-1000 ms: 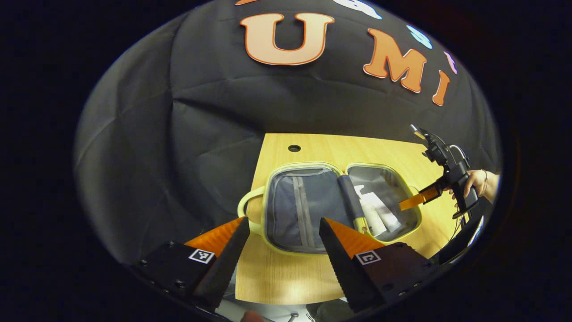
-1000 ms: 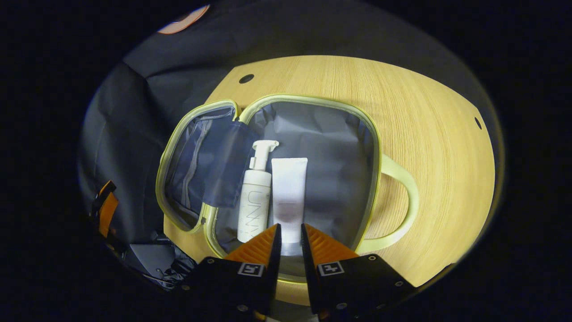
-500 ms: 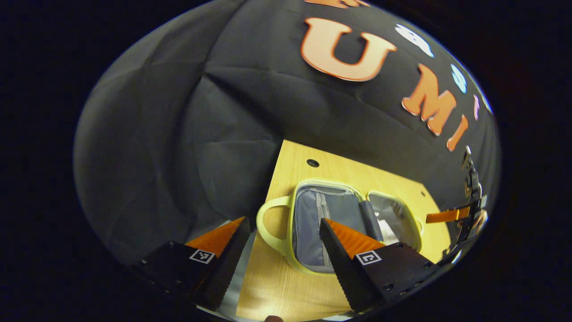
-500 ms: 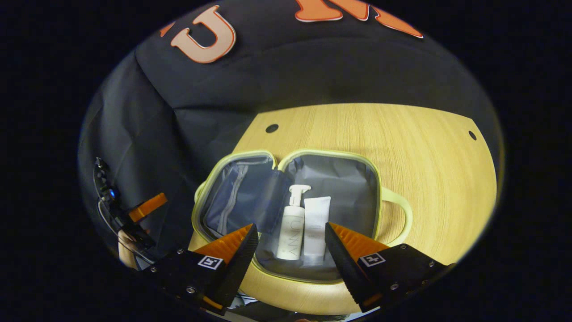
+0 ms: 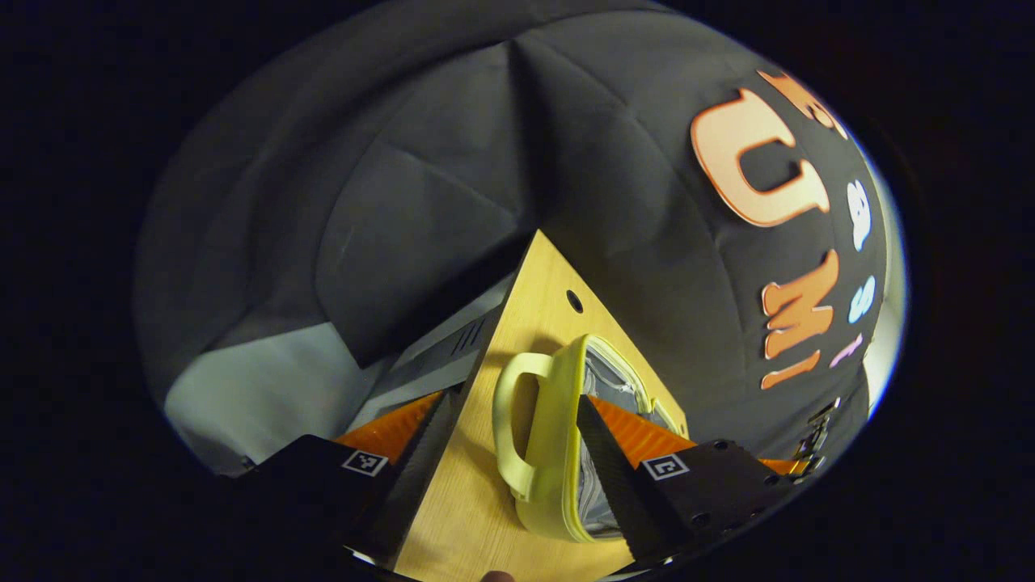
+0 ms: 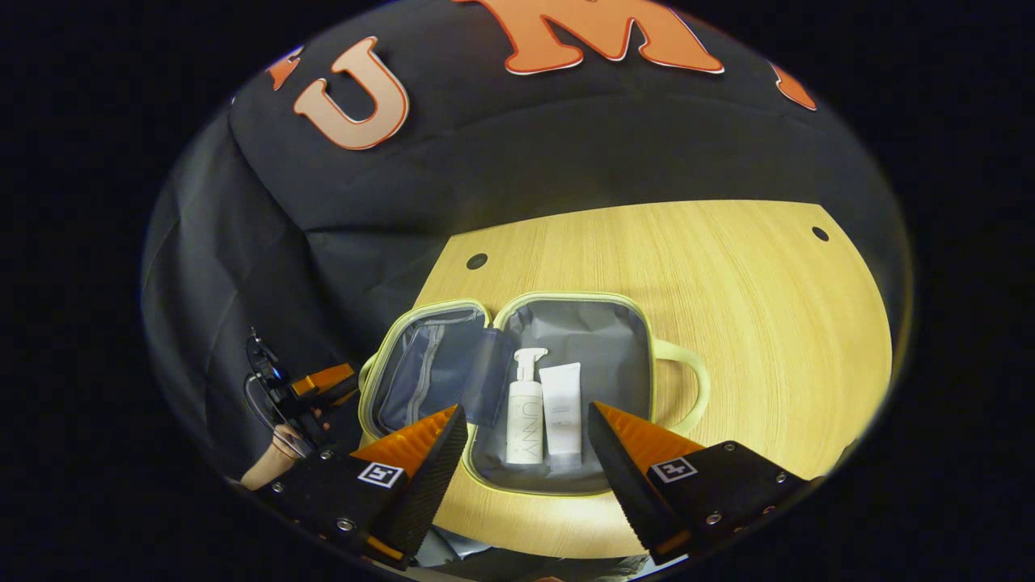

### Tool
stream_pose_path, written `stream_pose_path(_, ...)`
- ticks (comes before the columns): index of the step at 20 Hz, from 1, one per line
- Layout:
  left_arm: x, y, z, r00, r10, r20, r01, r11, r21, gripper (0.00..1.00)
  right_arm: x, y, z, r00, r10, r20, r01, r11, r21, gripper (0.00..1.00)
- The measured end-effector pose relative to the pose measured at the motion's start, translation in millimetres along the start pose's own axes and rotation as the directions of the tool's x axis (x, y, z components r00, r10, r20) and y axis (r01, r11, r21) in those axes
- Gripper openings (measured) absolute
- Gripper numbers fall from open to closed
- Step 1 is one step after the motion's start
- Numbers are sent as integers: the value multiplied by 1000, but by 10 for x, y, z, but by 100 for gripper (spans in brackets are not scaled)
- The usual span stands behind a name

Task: First open the suitcase, pack the skin care products into it, and then close the suitcase.

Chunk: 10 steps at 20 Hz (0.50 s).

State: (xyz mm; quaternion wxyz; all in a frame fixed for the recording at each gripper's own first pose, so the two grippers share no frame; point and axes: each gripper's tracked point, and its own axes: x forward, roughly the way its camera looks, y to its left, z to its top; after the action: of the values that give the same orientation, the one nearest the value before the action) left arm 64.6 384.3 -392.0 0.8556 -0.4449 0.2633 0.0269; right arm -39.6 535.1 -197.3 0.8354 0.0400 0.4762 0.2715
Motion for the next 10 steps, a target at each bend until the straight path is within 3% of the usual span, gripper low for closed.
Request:
stream_pose_path(5,176,74,-64,999,-43,-12,42,995,-87,98,-21,-20,50,1000,-15,1,15,999,35,95)
stream_pose_path(9,307,144,-175,999,-40,-36,37,997,-72,95,10,8,49,1000,-11,-14,12,999,51,95)
stream_pose_path(10,330,204,-184,999,-23,-36,20,998,-59,90,19,21,54,1000,-7,-16,8,998,56,95)
